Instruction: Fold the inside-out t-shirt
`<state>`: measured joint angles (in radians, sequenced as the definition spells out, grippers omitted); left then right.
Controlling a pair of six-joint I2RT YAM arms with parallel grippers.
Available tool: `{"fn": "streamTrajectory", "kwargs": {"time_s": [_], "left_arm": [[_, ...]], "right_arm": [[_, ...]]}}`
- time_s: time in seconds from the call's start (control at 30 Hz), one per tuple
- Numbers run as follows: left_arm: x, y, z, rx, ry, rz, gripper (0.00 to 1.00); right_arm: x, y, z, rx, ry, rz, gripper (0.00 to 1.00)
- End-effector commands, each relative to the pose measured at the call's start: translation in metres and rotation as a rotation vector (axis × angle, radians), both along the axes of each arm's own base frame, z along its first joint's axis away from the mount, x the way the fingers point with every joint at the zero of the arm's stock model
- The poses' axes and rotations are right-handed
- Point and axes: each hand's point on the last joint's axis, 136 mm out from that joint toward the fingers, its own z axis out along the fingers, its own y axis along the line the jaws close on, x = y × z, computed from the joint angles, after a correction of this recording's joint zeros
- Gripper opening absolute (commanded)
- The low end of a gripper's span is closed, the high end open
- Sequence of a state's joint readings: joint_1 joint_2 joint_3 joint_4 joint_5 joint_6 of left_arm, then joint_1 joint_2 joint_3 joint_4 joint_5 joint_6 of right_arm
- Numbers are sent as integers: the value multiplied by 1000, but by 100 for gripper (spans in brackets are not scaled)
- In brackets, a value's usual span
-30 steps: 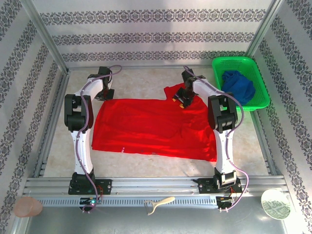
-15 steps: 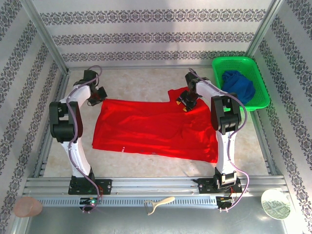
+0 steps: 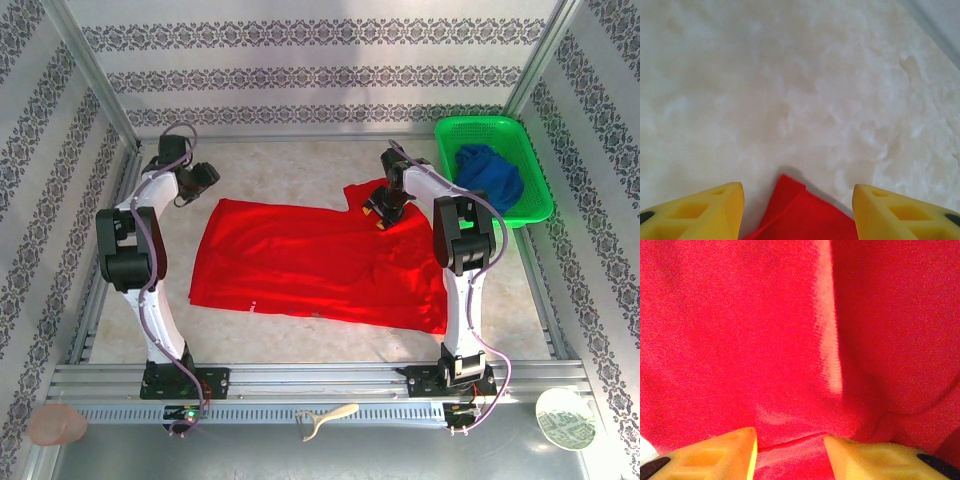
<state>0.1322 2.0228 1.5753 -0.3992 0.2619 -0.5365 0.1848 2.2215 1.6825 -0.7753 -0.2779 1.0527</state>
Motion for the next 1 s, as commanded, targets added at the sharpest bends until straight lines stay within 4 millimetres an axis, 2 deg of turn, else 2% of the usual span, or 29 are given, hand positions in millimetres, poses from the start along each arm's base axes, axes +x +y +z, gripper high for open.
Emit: {"fn": "streamTrajectory", "kwargs": {"time_s": [0.0, 0.2, 0.4, 0.67, 0.8, 0.97], "left_arm": [[-4, -11, -6, 78, 88, -184, 58], [-19, -29, -44, 318, 278, -402, 53], [-26, -28, -67, 366, 344, -417, 43], [-20, -22, -68, 399, 341, -396, 37], [-15, -17, -62, 427, 319, -374, 37], [-11, -18, -66, 429, 316, -382, 37]], "right_arm": [[-54, -35, -54, -135, 242, -33, 50], [-55, -36, -54, -136, 243, -34, 50], [-56, -38, -54, -141, 241, -39, 50], [-57, -41, -54, -146, 243, -45, 50], [-58, -42, -55, -149, 249, -50, 50], [-59, -41, -55, -152, 252, -49, 50]]}}
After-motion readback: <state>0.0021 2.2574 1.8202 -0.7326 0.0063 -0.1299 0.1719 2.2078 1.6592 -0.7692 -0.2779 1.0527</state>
